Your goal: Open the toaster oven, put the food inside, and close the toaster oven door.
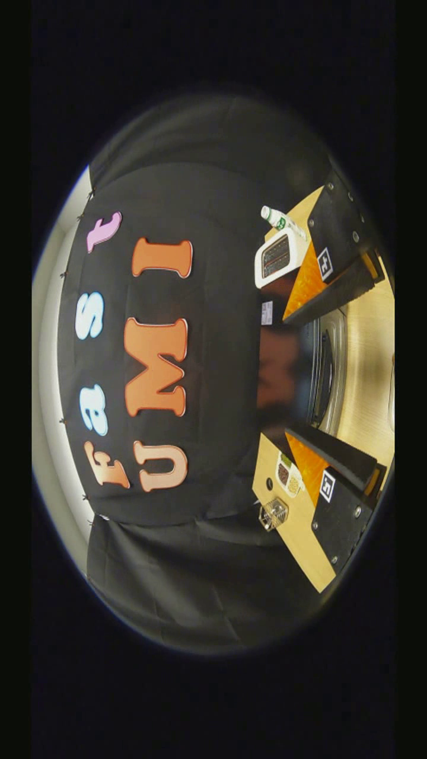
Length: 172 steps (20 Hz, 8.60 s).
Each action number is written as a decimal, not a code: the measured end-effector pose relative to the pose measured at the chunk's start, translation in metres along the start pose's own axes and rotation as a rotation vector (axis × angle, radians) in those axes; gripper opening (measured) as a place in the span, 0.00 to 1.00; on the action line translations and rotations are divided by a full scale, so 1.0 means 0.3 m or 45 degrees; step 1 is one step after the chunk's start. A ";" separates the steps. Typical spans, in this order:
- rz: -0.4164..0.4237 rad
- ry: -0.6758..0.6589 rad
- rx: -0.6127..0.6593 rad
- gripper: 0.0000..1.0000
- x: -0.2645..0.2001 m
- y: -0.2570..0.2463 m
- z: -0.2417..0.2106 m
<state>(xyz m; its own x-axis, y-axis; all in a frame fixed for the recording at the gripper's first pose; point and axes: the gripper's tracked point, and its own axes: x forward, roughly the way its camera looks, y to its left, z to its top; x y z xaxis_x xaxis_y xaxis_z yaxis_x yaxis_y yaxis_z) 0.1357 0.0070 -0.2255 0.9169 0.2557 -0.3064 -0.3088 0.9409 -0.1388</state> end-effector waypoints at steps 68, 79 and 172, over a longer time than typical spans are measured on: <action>-0.045 0.652 0.057 1.00 -0.150 0.088 -0.891; -0.152 0.580 0.176 1.00 -0.240 0.032 -0.807; 0.210 0.391 1.075 0.55 0.198 0.342 -0.545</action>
<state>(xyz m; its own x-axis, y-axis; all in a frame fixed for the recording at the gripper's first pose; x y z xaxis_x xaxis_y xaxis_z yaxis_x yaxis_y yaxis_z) 0.1172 0.0823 -0.4121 0.7326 0.4445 -0.5155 -0.0311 0.7783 0.6271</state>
